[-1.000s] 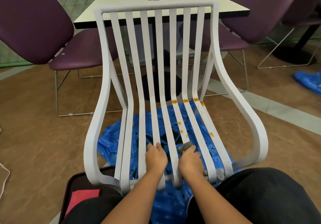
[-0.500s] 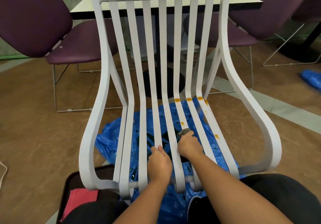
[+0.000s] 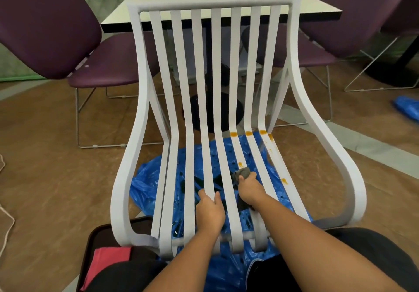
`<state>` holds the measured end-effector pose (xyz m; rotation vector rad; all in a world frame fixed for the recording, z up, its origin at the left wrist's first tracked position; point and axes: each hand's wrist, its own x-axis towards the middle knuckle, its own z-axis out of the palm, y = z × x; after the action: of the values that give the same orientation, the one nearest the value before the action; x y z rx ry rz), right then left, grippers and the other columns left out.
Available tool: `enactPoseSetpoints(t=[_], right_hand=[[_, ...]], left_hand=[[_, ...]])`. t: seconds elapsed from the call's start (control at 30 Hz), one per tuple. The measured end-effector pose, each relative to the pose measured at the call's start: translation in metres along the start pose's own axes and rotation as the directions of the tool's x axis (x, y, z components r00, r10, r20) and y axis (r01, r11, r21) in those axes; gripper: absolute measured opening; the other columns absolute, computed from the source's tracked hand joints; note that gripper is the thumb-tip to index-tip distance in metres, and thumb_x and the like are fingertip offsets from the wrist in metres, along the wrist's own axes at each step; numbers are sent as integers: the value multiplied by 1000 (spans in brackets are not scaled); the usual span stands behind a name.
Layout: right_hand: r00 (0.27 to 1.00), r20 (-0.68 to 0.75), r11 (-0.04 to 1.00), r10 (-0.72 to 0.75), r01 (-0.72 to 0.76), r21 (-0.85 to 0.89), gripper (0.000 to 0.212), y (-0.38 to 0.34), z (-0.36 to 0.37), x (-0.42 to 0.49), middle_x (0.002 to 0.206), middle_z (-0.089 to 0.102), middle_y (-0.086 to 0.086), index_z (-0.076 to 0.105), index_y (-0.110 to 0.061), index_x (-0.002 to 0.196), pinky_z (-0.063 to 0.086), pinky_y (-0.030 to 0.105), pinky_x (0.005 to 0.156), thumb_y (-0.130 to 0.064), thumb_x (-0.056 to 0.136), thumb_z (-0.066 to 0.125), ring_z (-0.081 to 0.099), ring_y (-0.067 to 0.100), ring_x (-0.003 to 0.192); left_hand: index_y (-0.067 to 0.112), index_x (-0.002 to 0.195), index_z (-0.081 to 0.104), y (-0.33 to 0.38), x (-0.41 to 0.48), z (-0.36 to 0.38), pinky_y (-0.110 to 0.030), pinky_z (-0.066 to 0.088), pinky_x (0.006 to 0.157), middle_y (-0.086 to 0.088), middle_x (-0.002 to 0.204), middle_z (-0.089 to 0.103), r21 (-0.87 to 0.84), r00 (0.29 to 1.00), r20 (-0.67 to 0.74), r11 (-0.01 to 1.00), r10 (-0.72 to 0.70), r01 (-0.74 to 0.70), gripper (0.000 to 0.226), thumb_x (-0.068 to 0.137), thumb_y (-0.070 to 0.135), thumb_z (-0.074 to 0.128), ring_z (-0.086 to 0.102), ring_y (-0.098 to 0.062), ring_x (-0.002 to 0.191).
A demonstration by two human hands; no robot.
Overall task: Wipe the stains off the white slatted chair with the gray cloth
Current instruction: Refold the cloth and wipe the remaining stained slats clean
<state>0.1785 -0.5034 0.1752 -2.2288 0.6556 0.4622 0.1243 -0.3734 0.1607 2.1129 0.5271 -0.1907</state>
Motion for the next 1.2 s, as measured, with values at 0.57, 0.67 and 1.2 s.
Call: enactPoseSetpoints(t=[0.57, 0.67, 1.2], right_hand=[[987, -162, 969, 0, -40, -244, 34, 23, 23, -24, 115, 61, 12, 37, -14, 124, 45, 38, 73, -41, 106, 27, 61, 28, 98], [987, -160, 965, -26, -17, -260, 34, 14, 20, -12, 112, 63, 12, 37, -12, 124, 44, 38, 70, -40, 106, 28, 62, 27, 96], [999, -33, 936, 14, -25, -351, 58, -50, 3, 75, 127, 60, 18, 12, -1, 147, 48, 44, 86, -28, 104, 41, 60, 34, 116]], left_hand=[[26, 155, 29, -6, 4, 0, -21, 51, 68, 15, 90, 62, -149, 995, 64, 987, 71, -61, 53, 105, 37, 44, 62, -3, 79], [27, 154, 30, -7, 6, 2, -34, 59, 76, 7, 92, 67, -143, 996, 61, 988, 69, -59, 53, 105, 39, 44, 67, -11, 78], [28, 149, 35, -6, 7, 1, -21, 53, 70, 11, 96, 66, -158, 996, 71, 986, 55, -43, 46, 105, 38, 44, 65, -4, 83]])
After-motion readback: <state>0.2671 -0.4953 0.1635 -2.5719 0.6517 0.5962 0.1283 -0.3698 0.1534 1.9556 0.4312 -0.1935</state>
